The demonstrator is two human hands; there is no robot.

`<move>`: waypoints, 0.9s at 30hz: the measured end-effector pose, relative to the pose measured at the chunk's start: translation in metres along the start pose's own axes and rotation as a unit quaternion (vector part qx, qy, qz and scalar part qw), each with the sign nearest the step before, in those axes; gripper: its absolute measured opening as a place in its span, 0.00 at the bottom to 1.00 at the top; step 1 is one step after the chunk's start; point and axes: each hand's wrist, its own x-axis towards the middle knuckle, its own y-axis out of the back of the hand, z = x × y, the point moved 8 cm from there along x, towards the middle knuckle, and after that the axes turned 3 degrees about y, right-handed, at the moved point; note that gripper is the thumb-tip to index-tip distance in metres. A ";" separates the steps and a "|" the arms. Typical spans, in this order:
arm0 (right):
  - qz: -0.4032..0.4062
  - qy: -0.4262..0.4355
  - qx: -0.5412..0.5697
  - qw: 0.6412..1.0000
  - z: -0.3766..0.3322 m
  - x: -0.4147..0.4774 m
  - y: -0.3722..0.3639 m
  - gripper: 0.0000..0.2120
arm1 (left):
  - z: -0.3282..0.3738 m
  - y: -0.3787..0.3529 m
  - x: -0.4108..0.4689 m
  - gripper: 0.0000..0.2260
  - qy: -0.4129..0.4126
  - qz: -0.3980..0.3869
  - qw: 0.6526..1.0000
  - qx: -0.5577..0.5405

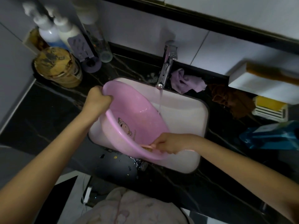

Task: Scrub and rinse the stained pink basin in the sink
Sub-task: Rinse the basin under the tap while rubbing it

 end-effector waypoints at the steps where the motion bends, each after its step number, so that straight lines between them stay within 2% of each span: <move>1: 0.020 0.012 0.062 0.998 -0.010 -0.008 0.004 0.14 | -0.001 0.000 0.001 0.16 0.001 0.001 1.000 0.000; 3: 0.041 0.037 0.187 0.981 -0.025 -0.026 0.011 0.14 | -0.004 0.003 0.000 0.16 0.003 0.002 1.000 -0.001; 5: 0.032 0.061 0.228 0.971 -0.033 -0.044 0.016 0.14 | -0.007 0.005 0.002 0.17 0.008 0.001 1.000 -0.008; 8: 0.014 0.052 0.136 0.989 -0.019 -0.053 0.014 0.13 | -0.011 0.008 0.003 0.17 0.016 0.002 1.000 -0.013; 11: -0.014 -0.014 0.107 0.994 0.019 -0.042 0.005 0.12 | -0.010 0.007 0.000 0.16 0.012 -0.002 1.000 -0.018; 13: -0.002 -0.059 0.019 0.998 0.039 -0.029 0.012 0.12 | -0.007 0.007 -0.001 0.17 0.009 0.001 1.000 -0.016; 15: 0.030 -0.062 -0.090 0.994 0.043 -0.006 0.027 0.13 | -0.004 0.003 -0.003 0.19 0.007 -0.005 1.000 -0.008; 17: 0.091 -0.079 -0.189 0.974 0.050 0.025 0.048 0.17 | -0.003 0.001 -0.004 0.19 0.005 -0.004 1.000 -0.003; 19: 0.192 -0.103 -0.294 0.931 0.050 0.051 0.069 0.16 | -0.007 0.000 -0.005 0.19 0.008 0.001 1.000 -0.001; 20: 0.232 -0.098 -0.303 0.919 0.045 0.060 0.072 0.17 | -0.010 0.001 -0.005 0.19 0.012 0.002 1.000 -0.001; 24: 0.243 -0.059 -0.302 0.920 0.043 0.079 0.055 0.21 | -0.023 0.006 -0.003 0.17 0.024 0.010 1.000 0.004; 27: 0.280 -0.090 -0.342 0.892 0.054 0.071 0.054 0.22 | -0.032 0.007 -0.003 0.17 0.033 0.005 0.999 -0.004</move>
